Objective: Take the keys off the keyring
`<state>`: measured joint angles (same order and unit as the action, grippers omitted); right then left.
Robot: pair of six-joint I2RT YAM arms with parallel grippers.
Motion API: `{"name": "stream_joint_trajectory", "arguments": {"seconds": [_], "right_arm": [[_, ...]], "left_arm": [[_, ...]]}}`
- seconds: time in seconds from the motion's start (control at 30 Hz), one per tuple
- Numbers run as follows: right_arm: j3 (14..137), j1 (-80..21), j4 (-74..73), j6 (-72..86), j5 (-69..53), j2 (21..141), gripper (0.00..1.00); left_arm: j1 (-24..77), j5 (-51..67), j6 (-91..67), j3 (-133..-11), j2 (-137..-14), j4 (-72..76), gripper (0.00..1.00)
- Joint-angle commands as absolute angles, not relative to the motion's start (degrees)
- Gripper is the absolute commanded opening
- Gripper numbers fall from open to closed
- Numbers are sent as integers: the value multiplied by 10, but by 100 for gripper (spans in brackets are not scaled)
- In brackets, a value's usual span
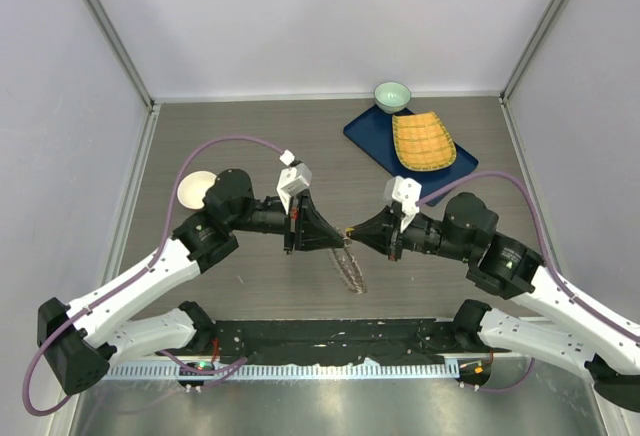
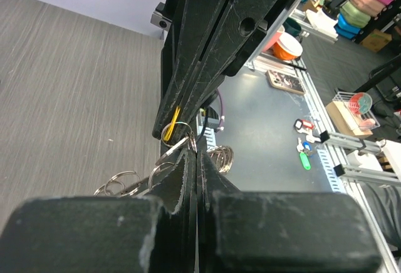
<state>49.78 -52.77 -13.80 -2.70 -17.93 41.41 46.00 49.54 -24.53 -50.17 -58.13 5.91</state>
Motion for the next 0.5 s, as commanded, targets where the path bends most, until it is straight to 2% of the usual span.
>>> {"name": "stream_joint_trajectory", "arguments": {"seconds": [0.0,0.47], "right_arm": [[538,-528,-121,-30,-170,435,1],[558,-528,-142,-36,-170,466,7]], "left_arm": [[460,519,-227,-516,-579,55,0],[461,509,-258,-498,-593,87,0]]}}
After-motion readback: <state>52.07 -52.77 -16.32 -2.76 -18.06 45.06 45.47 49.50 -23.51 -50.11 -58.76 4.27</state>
